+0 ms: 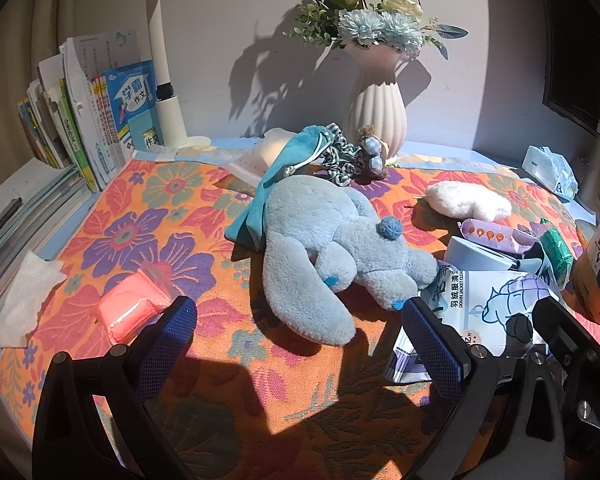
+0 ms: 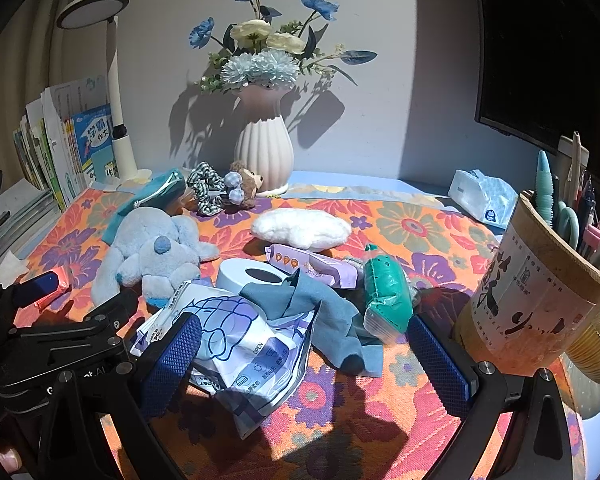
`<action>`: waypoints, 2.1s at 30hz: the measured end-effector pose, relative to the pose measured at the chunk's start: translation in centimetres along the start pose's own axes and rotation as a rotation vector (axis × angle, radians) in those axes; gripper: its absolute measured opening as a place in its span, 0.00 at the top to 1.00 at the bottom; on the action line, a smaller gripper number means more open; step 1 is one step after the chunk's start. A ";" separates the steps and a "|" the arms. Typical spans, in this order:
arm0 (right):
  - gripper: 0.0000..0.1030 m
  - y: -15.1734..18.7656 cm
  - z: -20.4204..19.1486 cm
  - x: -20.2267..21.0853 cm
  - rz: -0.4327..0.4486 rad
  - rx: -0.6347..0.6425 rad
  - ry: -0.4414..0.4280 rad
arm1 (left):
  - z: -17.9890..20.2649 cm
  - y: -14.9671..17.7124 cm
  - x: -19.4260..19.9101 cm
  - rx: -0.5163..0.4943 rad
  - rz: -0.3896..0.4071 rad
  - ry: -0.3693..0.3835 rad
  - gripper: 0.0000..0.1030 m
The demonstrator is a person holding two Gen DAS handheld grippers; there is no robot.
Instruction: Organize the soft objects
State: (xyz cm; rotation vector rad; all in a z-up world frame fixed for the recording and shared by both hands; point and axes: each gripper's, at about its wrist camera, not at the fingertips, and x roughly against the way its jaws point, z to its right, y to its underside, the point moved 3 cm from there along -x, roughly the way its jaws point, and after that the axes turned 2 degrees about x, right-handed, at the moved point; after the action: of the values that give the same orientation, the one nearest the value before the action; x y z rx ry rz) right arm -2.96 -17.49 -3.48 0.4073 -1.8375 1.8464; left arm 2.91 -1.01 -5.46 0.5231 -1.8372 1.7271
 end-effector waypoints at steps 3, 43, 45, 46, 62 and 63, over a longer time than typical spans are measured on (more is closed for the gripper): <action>0.00 0.0 0.0 0.0 0.003 -0.007 -0.004 | 0.0 0.0 0.0 0.000 0.000 0.000 0.01; 0.00 -0.1 0.6 0.1 -0.001 -0.047 -0.048 | -1.1 -0.1 1.1 0.068 -0.005 0.078 0.01; 0.00 -0.1 1.0 0.1 0.001 -0.068 -0.061 | -1.8 0.1 1.6 0.096 -0.006 0.110 0.01; 0.00 -0.2 1.1 0.2 0.004 -0.084 -0.073 | -2.1 0.1 1.9 0.101 -0.004 0.117 0.01; 0.00 -7.1 1.2 1.2 -0.066 -0.027 -0.084 | -9.9 -4.4 5.2 0.213 -0.023 -0.007 0.01; 0.00 -7.8 1.5 0.7 -0.090 -0.040 -0.088 | -9.9 -5.0 5.1 0.216 -0.036 0.004 0.01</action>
State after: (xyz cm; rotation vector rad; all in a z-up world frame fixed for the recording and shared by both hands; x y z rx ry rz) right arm 0.45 -19.11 3.52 0.5556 -1.8787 1.7548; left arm 3.41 8.76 1.81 0.6328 -1.6376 1.9119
